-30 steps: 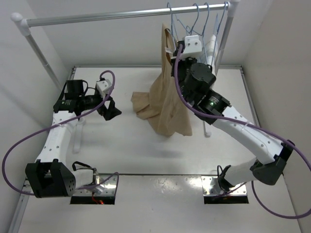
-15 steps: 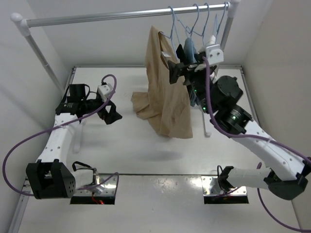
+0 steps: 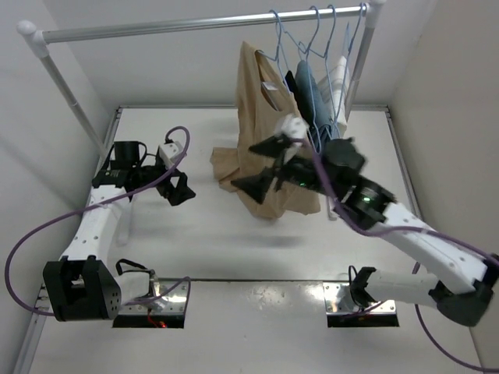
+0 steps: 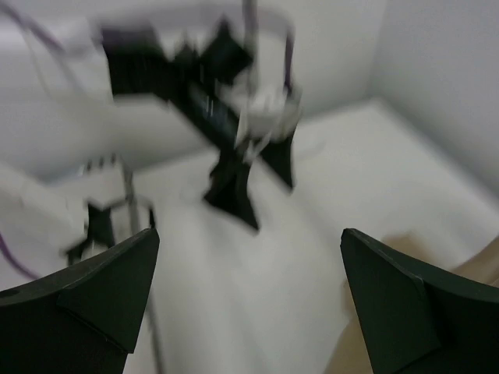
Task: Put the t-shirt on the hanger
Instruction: Hang the hanger with tshirt onto the clothesline
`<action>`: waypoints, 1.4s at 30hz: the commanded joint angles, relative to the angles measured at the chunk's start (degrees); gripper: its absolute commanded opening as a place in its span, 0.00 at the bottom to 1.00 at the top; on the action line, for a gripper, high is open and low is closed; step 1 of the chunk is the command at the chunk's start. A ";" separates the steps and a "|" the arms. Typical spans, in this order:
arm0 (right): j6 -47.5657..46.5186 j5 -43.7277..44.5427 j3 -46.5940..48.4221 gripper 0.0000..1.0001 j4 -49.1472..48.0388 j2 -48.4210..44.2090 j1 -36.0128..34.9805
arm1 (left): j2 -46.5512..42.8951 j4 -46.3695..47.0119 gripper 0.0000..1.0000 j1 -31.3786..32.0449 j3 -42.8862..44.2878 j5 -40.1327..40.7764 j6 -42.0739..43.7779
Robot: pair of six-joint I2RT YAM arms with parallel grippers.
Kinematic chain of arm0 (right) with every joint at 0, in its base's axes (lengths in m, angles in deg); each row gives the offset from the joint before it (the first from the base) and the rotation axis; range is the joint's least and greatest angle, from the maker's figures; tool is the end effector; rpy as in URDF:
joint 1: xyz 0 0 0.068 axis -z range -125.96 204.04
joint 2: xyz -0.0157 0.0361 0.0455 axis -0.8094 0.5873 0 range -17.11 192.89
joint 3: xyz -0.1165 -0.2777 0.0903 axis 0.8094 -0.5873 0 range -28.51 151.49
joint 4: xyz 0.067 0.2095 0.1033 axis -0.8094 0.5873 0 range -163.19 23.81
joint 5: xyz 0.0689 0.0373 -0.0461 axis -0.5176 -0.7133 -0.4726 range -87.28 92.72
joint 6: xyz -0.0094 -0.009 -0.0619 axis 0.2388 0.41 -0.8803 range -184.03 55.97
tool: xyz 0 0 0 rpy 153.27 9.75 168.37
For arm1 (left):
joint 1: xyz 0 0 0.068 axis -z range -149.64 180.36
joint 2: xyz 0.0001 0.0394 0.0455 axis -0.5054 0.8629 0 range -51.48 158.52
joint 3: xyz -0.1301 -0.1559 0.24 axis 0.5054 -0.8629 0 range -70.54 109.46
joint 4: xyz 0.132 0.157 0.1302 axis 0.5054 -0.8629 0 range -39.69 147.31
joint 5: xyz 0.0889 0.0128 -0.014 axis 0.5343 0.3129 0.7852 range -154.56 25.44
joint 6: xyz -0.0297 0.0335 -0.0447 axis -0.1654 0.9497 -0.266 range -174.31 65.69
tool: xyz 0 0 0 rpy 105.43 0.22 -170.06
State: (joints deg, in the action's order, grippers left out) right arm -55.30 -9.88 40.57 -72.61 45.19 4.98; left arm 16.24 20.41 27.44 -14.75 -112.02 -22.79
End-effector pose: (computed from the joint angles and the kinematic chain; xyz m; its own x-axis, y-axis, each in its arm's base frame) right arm 0.1326 0.1692 0.4843 -0.0635 0.1528 -0.9862 -0.8799 0.4577 0.1276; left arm 0.2083 -0.0252 0.3290 -0.4057 0.3334 -0.8510 0.7767 0.6166 -0.1287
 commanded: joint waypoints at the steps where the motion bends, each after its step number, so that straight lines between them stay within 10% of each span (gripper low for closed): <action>1: 7.17 -10.09 -7.80 1.00 6.10 7.04 -0.69 | -1.98 0.52 1.00 0.46 -1.03 0.87 0.99; 17: 22.01 18.38 -51.23 1.00 -2.70 -10.52 -0.07 | -2.51 0.52 1.00 0.46 -2.70 3.86 2.13; 27: 72.55 66.54 -50.89 1.00 40.51 -37.31 -0.07 | -1.89 1.05 1.00 0.46 -2.70 3.87 2.13; 42: 89.71 74.74 -41.31 1.00 52.95 -24.36 -0.07 | -1.89 1.57 1.00 0.46 -3.23 3.87 2.13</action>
State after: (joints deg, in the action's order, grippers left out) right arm 25.81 60.92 -3.99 -24.07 17.02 4.93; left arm 15.12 20.80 27.44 -17.70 -107.57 -21.30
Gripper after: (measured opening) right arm 0.996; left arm 0.997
